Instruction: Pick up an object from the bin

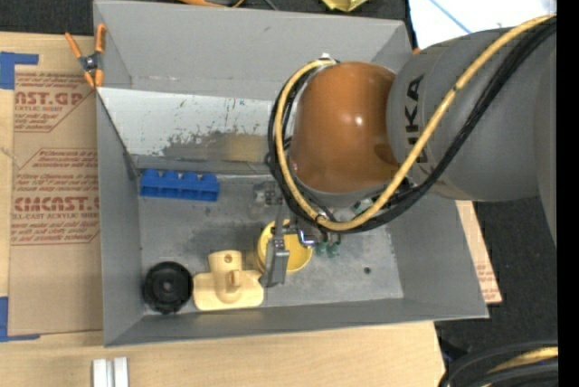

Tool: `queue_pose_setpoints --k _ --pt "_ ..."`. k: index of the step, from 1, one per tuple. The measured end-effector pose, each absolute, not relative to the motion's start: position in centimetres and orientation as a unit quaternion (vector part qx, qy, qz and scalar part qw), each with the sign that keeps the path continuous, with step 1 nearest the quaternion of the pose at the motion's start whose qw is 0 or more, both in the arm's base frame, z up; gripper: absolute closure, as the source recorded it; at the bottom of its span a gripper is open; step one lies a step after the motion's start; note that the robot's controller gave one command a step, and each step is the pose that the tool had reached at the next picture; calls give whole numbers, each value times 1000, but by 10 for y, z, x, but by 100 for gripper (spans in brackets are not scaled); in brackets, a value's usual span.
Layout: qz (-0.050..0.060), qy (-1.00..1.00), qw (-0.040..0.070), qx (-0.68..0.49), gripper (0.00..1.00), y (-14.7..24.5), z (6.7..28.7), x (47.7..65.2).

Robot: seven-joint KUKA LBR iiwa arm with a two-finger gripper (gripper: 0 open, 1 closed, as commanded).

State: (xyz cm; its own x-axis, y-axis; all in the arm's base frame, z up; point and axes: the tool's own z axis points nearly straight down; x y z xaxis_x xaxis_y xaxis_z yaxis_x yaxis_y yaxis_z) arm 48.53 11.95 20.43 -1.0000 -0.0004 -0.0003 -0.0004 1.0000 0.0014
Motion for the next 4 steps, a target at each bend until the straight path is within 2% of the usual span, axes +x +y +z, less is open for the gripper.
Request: queue_pose_setpoints --k 1,2,3,4 --pt "1 1000 0 0 0 120 204 485" --pt "1 995 2 99 100 64 330 512" --pt "1 995 2 99 100 64 330 512" --pt "1 990 2 139 100 81 276 552"
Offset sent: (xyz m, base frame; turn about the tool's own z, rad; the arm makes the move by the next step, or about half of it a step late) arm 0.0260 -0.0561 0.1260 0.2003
